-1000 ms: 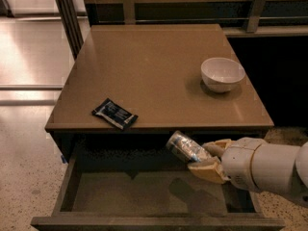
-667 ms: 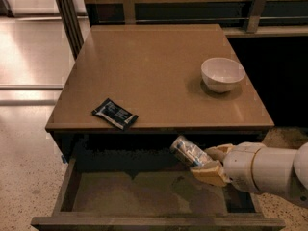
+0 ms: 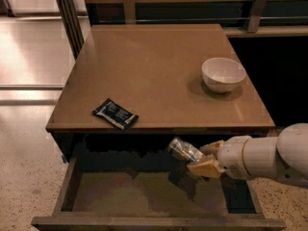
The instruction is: Place redbull can into top drawer
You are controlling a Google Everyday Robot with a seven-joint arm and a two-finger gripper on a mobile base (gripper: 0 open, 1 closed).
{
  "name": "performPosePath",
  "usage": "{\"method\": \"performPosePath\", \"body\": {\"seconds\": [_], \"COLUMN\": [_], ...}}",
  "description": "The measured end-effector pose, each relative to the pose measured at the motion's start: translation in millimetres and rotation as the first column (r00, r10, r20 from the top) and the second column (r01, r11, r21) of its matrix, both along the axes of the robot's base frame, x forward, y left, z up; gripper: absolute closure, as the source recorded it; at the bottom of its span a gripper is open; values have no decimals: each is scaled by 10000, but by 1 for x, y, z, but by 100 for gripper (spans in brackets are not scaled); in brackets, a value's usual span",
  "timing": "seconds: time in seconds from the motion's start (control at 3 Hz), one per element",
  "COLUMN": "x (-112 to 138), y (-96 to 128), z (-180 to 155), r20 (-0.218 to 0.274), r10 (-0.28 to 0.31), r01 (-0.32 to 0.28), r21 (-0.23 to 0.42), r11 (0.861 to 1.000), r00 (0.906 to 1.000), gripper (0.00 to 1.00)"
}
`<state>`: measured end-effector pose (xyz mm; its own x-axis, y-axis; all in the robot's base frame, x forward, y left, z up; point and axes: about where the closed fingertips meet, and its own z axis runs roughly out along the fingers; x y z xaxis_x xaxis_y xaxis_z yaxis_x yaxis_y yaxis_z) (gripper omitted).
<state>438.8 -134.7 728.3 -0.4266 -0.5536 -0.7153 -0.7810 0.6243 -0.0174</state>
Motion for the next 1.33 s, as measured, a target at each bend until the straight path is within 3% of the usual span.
{"method": "performPosePath", "body": {"seconds": [0.33,0.67,1.33], "x": [25,34,31], "y": [16,26,32], "z": [-16,-30,-36], "r20": [-448,-802,-884], "r10": [898,1367,1211], "r01": [-889,-1337,-1190], "r21": [214,422,284], "r11": [9958,9901,9925], "r00": [9950,9874,9887], "gripper": [100,100,100]}}
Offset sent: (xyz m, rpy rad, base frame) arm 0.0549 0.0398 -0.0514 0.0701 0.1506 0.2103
